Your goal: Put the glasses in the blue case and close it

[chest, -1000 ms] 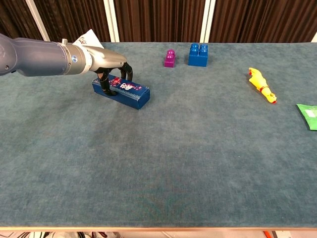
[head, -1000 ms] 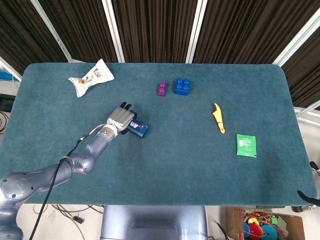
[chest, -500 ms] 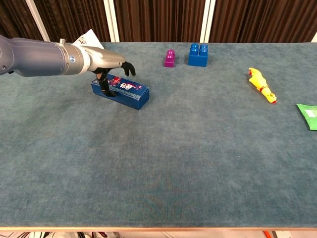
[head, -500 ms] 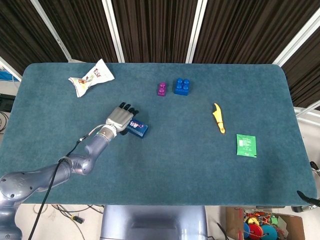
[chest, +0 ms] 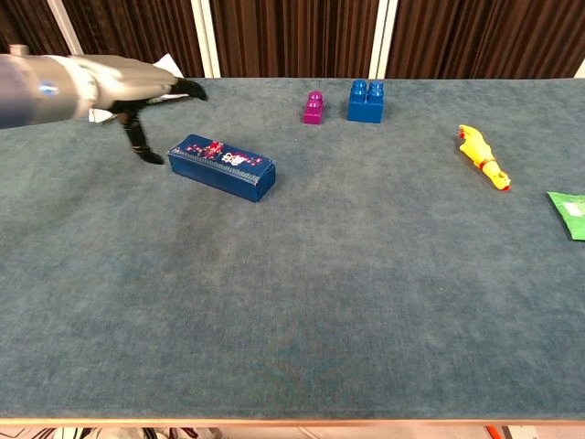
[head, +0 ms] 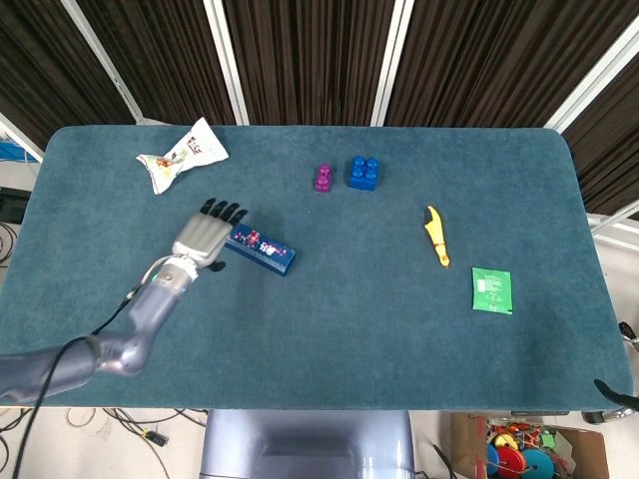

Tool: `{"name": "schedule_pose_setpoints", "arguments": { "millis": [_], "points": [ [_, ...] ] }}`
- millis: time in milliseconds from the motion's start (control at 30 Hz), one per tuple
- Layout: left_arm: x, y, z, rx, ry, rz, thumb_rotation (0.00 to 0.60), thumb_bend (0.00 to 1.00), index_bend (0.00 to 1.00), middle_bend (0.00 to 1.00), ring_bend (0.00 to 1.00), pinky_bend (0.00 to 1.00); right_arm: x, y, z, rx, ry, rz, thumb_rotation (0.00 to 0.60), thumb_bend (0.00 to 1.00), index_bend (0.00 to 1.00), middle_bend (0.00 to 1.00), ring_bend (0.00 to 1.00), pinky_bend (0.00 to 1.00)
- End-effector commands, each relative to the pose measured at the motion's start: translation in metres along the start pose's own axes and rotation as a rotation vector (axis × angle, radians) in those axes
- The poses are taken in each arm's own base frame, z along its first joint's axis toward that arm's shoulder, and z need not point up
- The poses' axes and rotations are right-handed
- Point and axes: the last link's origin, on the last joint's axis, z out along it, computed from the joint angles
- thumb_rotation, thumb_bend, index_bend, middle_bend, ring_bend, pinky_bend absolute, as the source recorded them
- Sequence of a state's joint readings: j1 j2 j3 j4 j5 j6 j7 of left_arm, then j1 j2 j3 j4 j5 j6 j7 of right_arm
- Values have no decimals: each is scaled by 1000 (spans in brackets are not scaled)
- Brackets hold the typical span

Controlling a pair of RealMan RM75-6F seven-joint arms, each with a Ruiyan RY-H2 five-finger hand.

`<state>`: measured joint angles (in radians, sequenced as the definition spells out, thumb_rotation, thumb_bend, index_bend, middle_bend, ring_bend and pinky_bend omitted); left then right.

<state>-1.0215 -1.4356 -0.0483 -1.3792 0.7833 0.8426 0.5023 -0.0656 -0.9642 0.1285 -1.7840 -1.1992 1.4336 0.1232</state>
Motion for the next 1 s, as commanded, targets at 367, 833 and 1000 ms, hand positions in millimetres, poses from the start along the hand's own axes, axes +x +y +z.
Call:
{"name": "schedule_pose_setpoints", "arguments": {
  "millis": [367, 833, 1000],
  "points": [
    [-12, -72, -161, 187, 117, -111, 600, 178, 56, 39, 0, 8, 0, -8, 6, 128, 58, -89, 600, 170, 0, 31, 125, 237],
    [-12, -95, -238, 241, 232, -147, 600, 178, 62, 39, 0, 7, -11, -25, 15, 276, 53, -86, 600, 171, 0, 33, 125, 237],
    [-11, -102, -248, 256, 281, -149, 600, 178, 69, 39, 0, 7, -13, -27, 16, 293, 55, -81, 600, 171, 0, 33, 125, 237]
  ]
}}
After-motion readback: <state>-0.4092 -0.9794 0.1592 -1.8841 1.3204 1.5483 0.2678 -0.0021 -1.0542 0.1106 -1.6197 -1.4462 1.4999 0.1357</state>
